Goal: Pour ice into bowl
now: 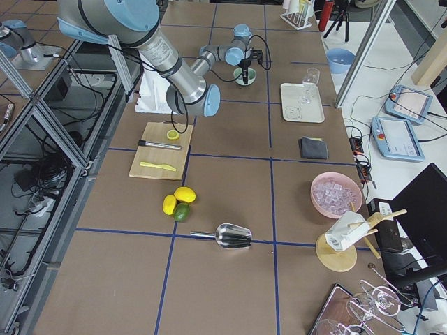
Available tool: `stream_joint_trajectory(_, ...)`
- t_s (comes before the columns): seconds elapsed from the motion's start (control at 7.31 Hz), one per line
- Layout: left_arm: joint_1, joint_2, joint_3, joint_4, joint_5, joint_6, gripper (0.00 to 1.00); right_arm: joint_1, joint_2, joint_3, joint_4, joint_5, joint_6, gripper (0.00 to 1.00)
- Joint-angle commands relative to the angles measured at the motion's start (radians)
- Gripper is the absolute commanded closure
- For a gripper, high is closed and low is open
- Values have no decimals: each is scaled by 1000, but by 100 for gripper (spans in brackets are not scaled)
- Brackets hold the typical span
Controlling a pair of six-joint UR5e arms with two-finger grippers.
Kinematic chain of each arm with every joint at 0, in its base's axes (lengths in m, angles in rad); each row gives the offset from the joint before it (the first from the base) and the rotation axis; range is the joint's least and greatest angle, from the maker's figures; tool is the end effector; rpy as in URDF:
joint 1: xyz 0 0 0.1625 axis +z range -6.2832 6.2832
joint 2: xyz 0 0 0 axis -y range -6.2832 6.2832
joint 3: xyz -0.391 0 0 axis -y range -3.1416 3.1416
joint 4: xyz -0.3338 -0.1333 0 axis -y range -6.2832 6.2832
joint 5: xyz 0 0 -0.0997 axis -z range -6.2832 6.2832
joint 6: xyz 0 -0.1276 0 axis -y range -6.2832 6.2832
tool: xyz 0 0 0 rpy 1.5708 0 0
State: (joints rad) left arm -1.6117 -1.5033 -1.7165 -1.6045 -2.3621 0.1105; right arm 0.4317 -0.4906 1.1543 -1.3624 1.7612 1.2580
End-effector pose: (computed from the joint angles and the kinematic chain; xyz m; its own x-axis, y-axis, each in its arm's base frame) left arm -0.0595 -0.4134 0.6045 0.7058 0.1598 -0.6902 -0.0374 0.9813 0.1889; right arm -0.6518 -0.4204 0.1453 0.6418 -0.0370 0.7660 -0.0859 0.9891 0.1198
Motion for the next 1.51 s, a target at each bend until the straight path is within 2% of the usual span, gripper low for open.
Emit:
stream_joint_trajectory(0.0,0,0,-2,0,0,2,0,-7,0,2,2,1,3,100)
stream_joint_trajectory(0.14,0,0,-2,0,0,0,0,-7,-2,10,3,-2,3,100)
stream_joint_trajectory(0.41,0,0,-2,-2,-2,2,0,25,-34,91,-1,-17,-17,100)
stream_joint_trajectory(0.68,0,2,0,-2,-2,2,0,106,-153,277,-6,15,-31,100)
stream_joint_trajectory(0.96,1,2,-2,-2,-2,3,0,279,-386,488,-6,264,-214,100)
stream_joint_trajectory(1.23,1,2,-2,-2,-2,3,0,434,-611,640,-4,419,-349,100)
stream_joint_trajectory(1.37,0,2,-2,-2,-2,3,0,482,-738,688,9,453,-479,100)
